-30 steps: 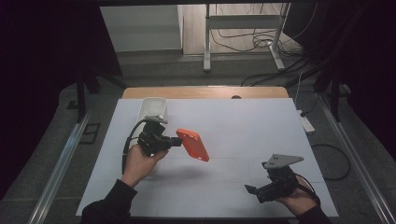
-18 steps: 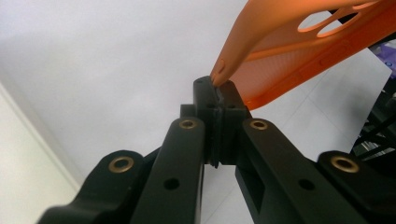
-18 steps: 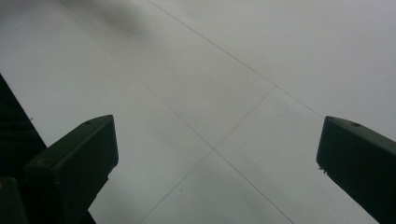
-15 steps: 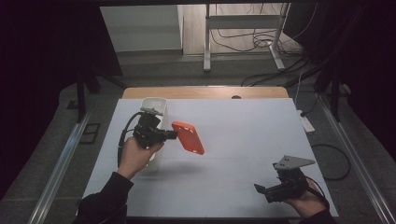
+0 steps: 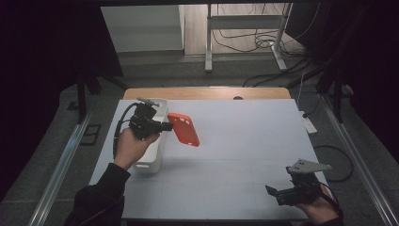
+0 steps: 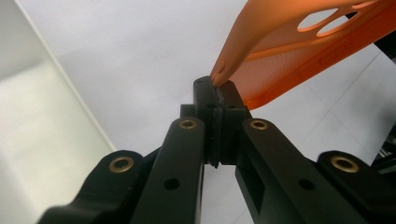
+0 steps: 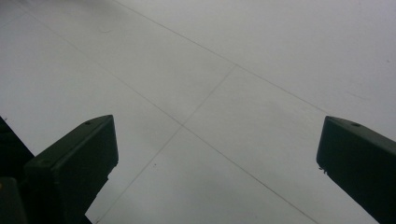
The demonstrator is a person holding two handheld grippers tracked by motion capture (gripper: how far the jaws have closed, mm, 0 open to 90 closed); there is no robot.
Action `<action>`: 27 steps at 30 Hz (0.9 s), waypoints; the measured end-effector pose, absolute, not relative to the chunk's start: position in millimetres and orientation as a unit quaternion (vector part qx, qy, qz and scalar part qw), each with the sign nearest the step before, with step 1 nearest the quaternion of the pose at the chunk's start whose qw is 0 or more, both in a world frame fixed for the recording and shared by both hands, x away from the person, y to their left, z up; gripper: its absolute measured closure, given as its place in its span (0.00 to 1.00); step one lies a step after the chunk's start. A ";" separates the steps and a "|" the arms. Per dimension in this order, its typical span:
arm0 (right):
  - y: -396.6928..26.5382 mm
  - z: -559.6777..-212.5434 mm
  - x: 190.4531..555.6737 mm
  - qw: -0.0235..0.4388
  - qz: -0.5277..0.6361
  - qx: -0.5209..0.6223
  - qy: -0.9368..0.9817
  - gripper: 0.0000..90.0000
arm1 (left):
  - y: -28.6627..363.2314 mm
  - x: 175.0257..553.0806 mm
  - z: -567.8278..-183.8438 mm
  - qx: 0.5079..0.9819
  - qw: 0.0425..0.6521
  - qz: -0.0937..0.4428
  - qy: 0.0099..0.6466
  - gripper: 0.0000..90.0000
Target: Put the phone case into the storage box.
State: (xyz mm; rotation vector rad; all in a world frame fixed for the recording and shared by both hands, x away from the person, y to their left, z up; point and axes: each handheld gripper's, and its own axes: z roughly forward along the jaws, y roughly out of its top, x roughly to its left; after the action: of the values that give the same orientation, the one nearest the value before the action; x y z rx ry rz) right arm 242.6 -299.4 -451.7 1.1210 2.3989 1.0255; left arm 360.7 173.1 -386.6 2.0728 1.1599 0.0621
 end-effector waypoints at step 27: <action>-316.4 -446.3 235.9 0.170 0.355 0.418 0.818 0.00 | 210.4 392.1 -359.0 0.801 0.333 0.058 0.494 0.99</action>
State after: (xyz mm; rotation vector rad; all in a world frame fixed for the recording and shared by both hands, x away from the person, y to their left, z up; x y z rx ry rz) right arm 235.9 -316.4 -446.3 1.1883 2.3246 1.0090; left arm 392.1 210.4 -359.0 2.0936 1.2900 0.1503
